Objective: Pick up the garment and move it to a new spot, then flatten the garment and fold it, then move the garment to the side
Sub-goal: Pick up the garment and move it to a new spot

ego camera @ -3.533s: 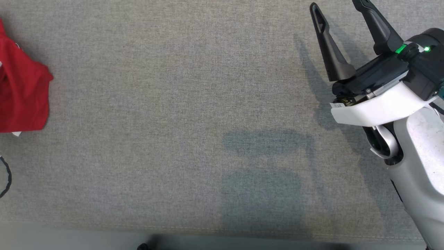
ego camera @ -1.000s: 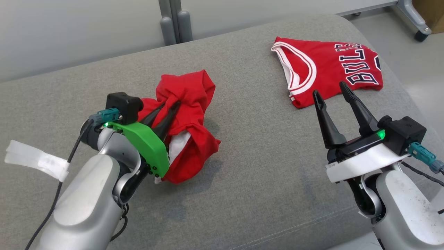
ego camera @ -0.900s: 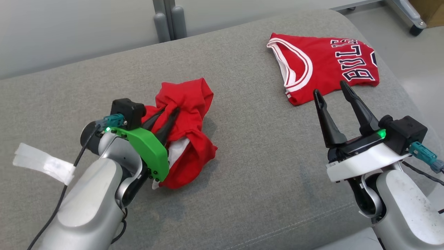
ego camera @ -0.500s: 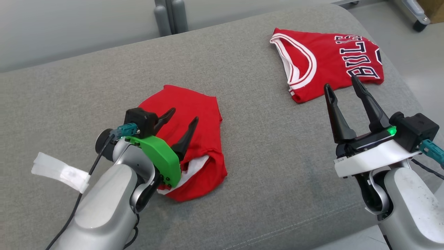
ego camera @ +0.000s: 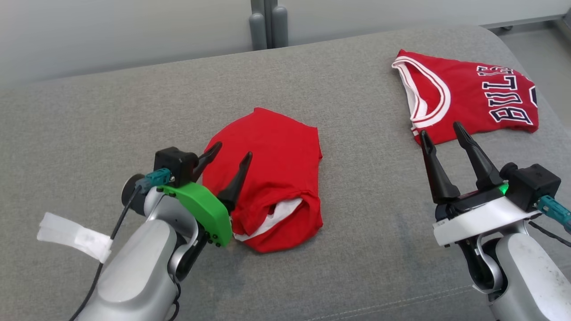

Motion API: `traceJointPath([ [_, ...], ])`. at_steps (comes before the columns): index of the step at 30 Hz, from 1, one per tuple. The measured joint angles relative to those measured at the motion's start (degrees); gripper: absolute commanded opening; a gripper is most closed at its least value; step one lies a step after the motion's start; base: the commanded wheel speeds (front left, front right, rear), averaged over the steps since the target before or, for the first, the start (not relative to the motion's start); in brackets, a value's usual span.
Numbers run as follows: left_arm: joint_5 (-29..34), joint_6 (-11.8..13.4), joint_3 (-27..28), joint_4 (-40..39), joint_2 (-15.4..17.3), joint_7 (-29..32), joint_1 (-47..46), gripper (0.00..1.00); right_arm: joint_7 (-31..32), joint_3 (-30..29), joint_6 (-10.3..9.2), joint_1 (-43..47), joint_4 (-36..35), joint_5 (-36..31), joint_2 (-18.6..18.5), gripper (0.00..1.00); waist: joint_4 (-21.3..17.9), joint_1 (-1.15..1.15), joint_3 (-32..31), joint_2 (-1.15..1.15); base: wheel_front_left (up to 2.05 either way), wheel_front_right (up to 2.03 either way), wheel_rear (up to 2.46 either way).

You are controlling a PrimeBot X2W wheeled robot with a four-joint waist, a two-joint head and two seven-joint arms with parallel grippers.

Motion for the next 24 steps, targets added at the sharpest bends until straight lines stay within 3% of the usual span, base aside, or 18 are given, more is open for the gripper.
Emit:
traceJointPath([
  [5,0.0,0.32,-0.1,-0.48,0.23,-1.29,3.38,1.0,0.0,0.97,0.15,1.18,0.18,0.22,-0.02,1.0,2.31,0.0,-0.63,0.0,0.0,0.0,0.0],
  [16,-0.55,5.67,5.04,-3.88,0.92,-7.16,8.62,1.0,0.0,2.57,0.57,2.52,0.24,0.2,0.24,1.0,6.02,0.0,-2.04,0.0,0.0,0.0,0.0],
  [24,-1.13,6.31,5.27,-5.81,1.35,-7.38,12.44,1.0,0.86,3.43,0.87,3.65,0.82,0.2,-0.27,1.0,8.14,0.0,-2.84,0.0,0.0,0.0,0.0],
])
